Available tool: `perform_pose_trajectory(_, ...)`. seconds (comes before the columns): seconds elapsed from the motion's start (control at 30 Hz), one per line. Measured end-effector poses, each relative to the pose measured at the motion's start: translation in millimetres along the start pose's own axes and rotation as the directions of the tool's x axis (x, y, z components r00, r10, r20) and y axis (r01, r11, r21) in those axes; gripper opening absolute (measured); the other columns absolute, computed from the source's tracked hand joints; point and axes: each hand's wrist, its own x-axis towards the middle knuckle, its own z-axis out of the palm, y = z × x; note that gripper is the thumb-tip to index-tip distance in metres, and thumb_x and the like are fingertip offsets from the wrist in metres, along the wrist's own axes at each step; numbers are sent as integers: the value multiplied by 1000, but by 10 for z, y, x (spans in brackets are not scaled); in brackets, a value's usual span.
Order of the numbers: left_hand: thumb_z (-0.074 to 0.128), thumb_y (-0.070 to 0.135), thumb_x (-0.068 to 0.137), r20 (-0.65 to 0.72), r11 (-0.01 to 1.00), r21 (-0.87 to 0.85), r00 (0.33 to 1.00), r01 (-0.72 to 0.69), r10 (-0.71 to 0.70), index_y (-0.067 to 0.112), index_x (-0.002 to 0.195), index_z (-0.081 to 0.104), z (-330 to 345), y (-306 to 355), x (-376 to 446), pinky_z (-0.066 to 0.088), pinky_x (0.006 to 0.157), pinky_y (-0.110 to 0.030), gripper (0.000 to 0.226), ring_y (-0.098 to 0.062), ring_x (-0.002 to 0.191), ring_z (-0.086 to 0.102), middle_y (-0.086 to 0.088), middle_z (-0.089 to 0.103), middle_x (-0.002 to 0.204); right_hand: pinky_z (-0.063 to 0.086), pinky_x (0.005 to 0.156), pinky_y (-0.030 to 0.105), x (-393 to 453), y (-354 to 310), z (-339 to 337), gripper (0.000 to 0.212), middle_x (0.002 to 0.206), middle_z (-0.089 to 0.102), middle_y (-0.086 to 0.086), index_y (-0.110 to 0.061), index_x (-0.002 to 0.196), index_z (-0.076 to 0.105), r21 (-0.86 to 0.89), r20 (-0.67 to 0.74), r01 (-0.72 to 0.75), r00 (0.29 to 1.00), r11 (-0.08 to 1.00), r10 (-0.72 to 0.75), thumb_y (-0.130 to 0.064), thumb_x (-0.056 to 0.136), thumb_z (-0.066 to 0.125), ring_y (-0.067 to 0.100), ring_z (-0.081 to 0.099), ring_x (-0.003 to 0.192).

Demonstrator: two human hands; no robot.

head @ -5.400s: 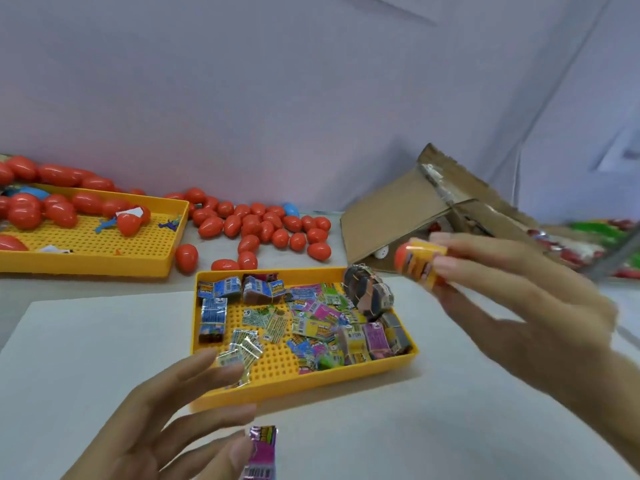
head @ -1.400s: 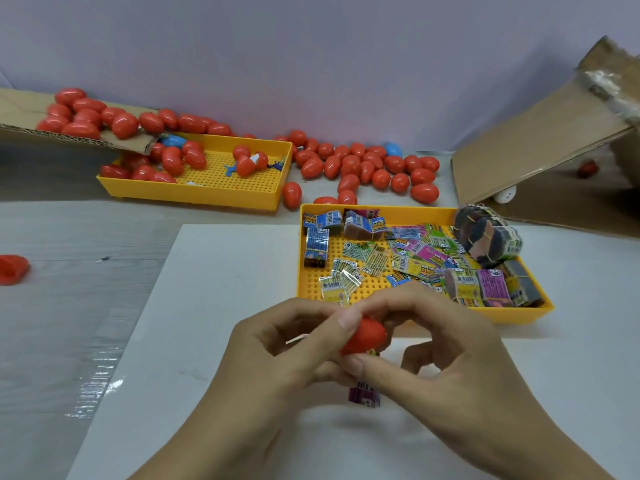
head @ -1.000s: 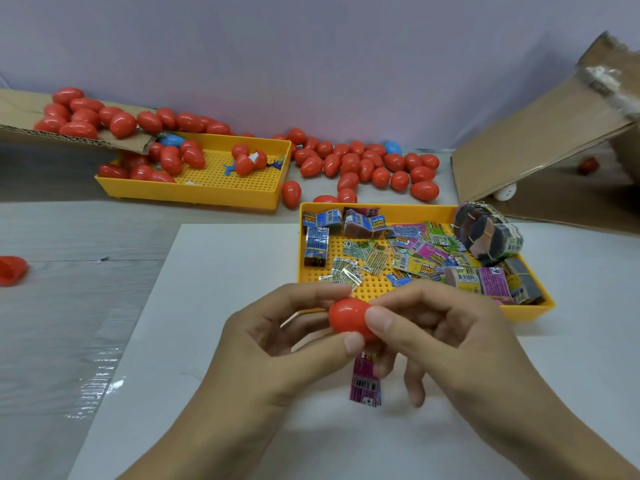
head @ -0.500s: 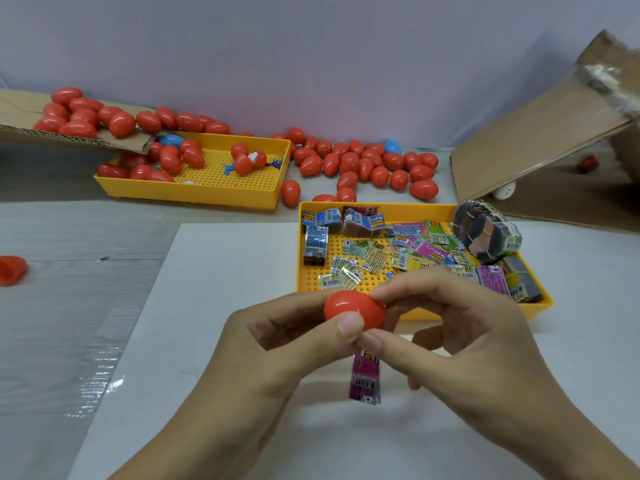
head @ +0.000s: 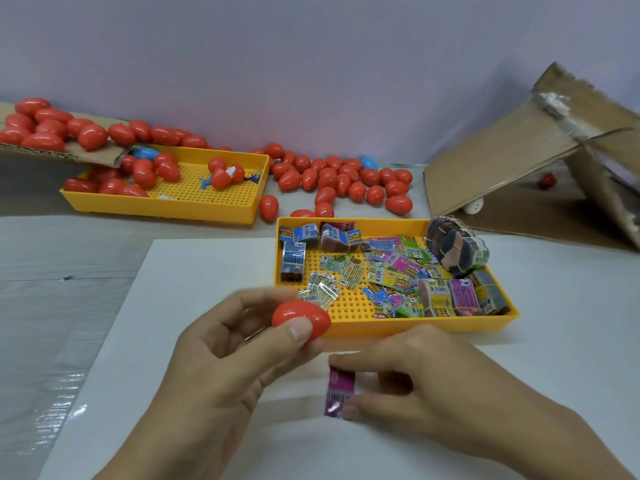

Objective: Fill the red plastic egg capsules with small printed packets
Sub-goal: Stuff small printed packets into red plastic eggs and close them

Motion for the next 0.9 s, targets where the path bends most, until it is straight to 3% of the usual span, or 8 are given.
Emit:
perform_pose_trajectory(0.1,82,13,55,45,999,-8,998,-49,50,21,100,77,-11,5,-1,60,67,-26,46,-35,87,74,-25,74,95,46,59,29,18,0,41,28,76,66,-15,-51,113,67,28,-69,15,998,999,-13,-56,86,63,3,51,66)
perform_pose_trajectory(0.2,73,25,68,76,968,149,978,-202,193,23,95,80,-28,-17,19,60,73,-28,28,-29,93,74,-12,75,106,32,50,17,21,1,77,14,55,53,-12,-36,95,78,216,-248,102,968,971,-47,-43,83,73,4,45,51)
perform_pose_trajectory(0.3,67,21,76,125,911,306,960,-277,250,25,82,81,-59,-66,25,60,81,-30,16,-28,105,69,-2,70,112,31,47,16,6,-38,62,15,52,44,-7,-34,88,79,611,-351,199,936,766,37,-40,74,79,3,38,48)
perform_pose_trajectory(0.37,67,29,74,143,881,371,956,-293,258,24,81,80,-50,-65,-9,59,83,-32,15,-25,109,67,0,68,112,31,46,16,9,-73,66,18,50,41,-7,-34,87,79,674,-363,223,930,704,53,-42,71,78,5,36,47)
perform_pose_trajectory(0.57,70,45,68,210,853,434,953,-290,217,28,80,80,55,-1,-104,53,74,-13,23,-13,104,67,4,67,106,29,46,15,-8,-145,163,17,49,40,1,-32,94,79,531,-504,308,864,790,2,-36,78,78,4,34,47)
perform_pose_trajectory(0.67,73,44,67,203,850,443,955,-286,216,26,78,81,53,-18,-101,56,73,-17,23,-15,100,68,5,68,104,28,45,16,-14,-155,193,20,48,38,0,-32,98,77,456,-573,334,819,825,-15,-39,79,76,11,33,45)
perform_pose_trajectory(0.77,69,43,71,196,847,454,958,-278,210,21,80,82,42,-32,-89,59,77,-25,27,-21,100,68,3,69,104,27,45,15,-10,-151,207,23,49,38,-4,-35,99,75,402,-608,333,793,853,-23,-41,78,75,3,32,44)
perform_pose_trajectory(0.9,69,39,71,171,922,341,977,-181,128,10,80,81,14,-13,-53,60,79,-31,32,-25,100,70,-4,71,104,32,49,13,-24,-141,137,54,73,52,-9,-38,124,64,319,-596,311,800,895,-66,-46,72,80,6,47,57)
